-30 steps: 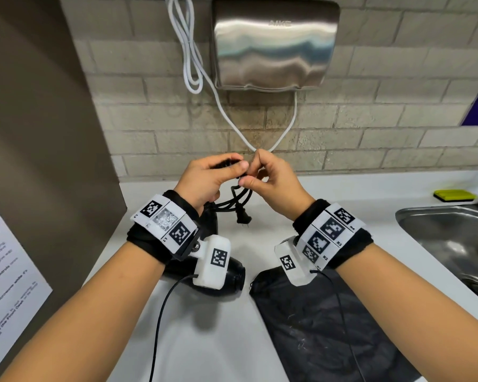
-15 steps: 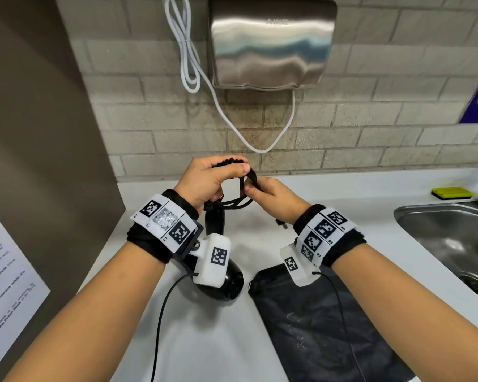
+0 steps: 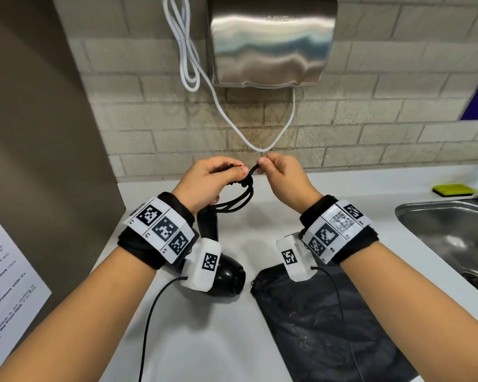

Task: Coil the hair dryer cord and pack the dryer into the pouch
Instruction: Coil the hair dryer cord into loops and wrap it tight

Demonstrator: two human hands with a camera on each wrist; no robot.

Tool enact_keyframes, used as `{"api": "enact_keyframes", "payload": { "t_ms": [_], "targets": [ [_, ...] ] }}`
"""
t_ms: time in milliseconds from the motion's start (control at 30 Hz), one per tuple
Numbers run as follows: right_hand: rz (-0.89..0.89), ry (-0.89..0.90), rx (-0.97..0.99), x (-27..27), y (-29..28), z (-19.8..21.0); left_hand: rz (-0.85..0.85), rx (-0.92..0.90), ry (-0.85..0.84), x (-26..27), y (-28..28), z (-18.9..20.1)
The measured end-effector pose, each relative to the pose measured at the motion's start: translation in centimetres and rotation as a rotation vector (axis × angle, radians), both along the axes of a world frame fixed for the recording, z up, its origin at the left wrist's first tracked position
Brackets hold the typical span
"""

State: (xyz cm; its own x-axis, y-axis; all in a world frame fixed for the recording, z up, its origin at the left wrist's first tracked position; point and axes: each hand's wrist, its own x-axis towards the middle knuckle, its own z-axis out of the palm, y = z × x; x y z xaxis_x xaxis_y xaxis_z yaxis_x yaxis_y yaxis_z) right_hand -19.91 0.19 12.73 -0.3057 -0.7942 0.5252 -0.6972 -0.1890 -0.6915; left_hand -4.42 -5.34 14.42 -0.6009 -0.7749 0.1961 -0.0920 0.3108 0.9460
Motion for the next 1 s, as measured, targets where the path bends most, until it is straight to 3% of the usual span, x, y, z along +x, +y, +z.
{"api": "enact_keyframes", "payload": {
  "t_ms": [267,433,533,767,1000],
  "targets": [
    [0.013,0.046,-0.099,1.5,0.6,1.6,-0.031,-0.131,-0.067,-0.1,0.2,-0.1],
    [0.071,0.044,-0.159,2.1,0.8,1.2,0.014,-0.064,0.016,-0.4,0.0,0.0],
    [0.127,0.014,-0.100,1.8,1.0,0.8,0.056,-0.003,0.076,-0.2,-0.7,-0.1],
    [0.059,0.357,0.010,-0.2,0.8,-0.3,0.141,0.133,0.187,-0.1,-1.9,-0.3],
    [0.056,0.192,0.147,0.0,1.0,0.2,0.135,0.115,0.182,-0.3,-2.1,-0.4]
  ]
}}
